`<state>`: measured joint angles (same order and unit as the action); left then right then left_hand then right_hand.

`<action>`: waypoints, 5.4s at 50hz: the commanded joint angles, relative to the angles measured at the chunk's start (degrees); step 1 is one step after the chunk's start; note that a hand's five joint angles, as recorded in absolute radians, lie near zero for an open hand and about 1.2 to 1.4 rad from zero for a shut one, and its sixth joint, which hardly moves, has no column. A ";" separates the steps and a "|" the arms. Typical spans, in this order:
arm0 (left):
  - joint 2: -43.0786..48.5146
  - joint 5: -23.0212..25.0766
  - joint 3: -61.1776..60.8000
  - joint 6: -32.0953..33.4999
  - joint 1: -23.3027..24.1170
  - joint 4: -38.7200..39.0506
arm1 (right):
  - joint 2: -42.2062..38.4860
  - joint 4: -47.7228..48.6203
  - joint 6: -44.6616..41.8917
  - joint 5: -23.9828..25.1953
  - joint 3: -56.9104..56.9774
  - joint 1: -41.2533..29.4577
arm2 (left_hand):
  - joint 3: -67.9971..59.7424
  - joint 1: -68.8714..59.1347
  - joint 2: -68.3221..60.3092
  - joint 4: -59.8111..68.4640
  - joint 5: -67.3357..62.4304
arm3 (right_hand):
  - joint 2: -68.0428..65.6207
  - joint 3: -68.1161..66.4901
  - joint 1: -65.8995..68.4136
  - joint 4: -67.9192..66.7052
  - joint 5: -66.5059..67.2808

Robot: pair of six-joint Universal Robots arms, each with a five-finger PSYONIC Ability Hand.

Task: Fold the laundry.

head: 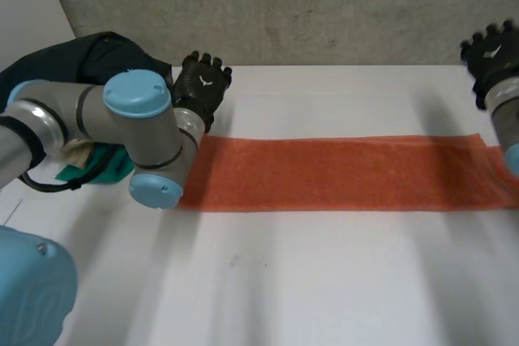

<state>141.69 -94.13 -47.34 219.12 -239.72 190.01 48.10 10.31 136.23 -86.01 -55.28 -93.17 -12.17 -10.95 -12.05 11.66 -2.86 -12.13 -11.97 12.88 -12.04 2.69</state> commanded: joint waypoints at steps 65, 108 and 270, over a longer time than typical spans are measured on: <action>-22.95 -1.85 -29.30 -7.65 1.01 0.27 | 10.00 -14.89 11.69 29.59 -27.95 26.02 | 2.17 0.95 2.05 -1.66 2.86 | -11.57 -11.74 10.83 -11.66 11.02; -28.04 -1.94 -33.34 -7.83 0.31 0.27 | 15.62 15.78 -6.50 23.68 -34.27 -2.97 | 2.17 0.95 2.05 -1.66 2.86 | -67.87 -68.03 67.12 -67.96 67.31; -21.54 38.67 -9.97 -20.92 3.74 -22.93 | -0.19 -6.89 46.76 -1.35 -21.01 -30.49 | 1.95 0.74 1.84 -1.45 2.65 | -5.18 -5.34 4.43 -5.27 4.62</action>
<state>120.32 -54.61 -57.16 198.25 -236.41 166.77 52.04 3.30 183.55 -86.96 -80.04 -122.30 -12.16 -10.95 -12.05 11.71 -2.75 -12.65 -12.30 13.65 -12.40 3.00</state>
